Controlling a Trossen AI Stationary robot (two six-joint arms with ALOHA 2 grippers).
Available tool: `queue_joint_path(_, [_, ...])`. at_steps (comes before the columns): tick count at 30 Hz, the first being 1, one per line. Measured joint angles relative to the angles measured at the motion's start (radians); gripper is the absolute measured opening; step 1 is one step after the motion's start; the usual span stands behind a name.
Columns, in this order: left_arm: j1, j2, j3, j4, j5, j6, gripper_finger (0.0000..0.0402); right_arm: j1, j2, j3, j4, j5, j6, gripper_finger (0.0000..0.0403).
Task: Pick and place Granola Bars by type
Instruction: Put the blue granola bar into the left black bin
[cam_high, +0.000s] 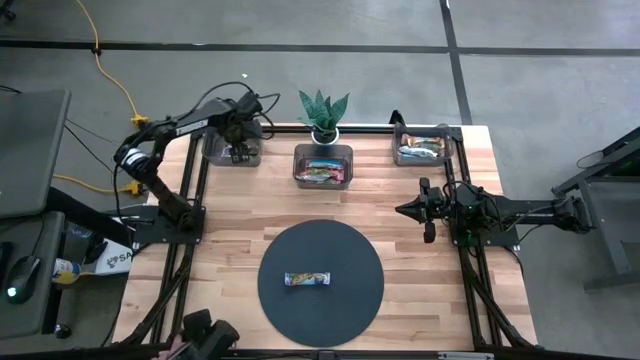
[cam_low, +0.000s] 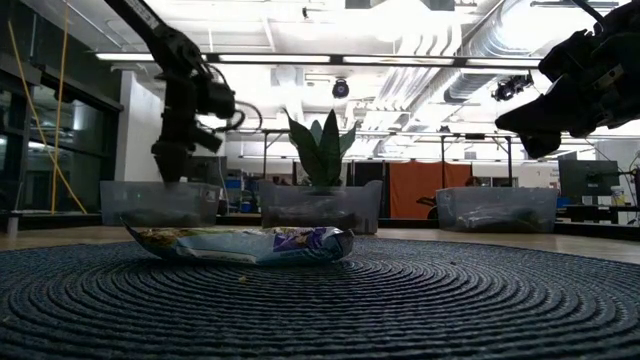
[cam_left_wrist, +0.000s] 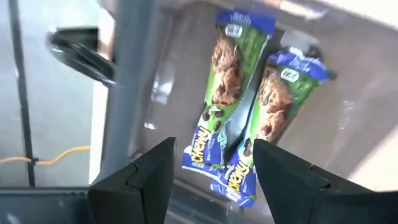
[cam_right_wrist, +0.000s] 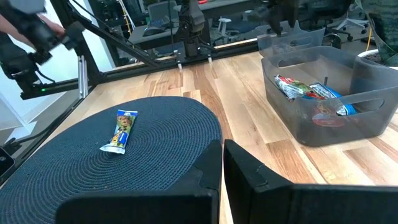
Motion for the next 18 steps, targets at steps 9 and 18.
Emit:
queue_joint_path(9, [0.000, -0.224, 0.000, 0.026, 0.293, -0.050, 0.0209, 0.000, 0.000, 0.000, 0.000, 0.000, 0.000, 0.0000])
queue_joint_path(18, [-0.001, -0.434, 0.000, 0.166, 0.748, -0.218, 0.0209, 0.000, 0.000, 0.000, 0.000, 0.000, 0.000, 0.0000])
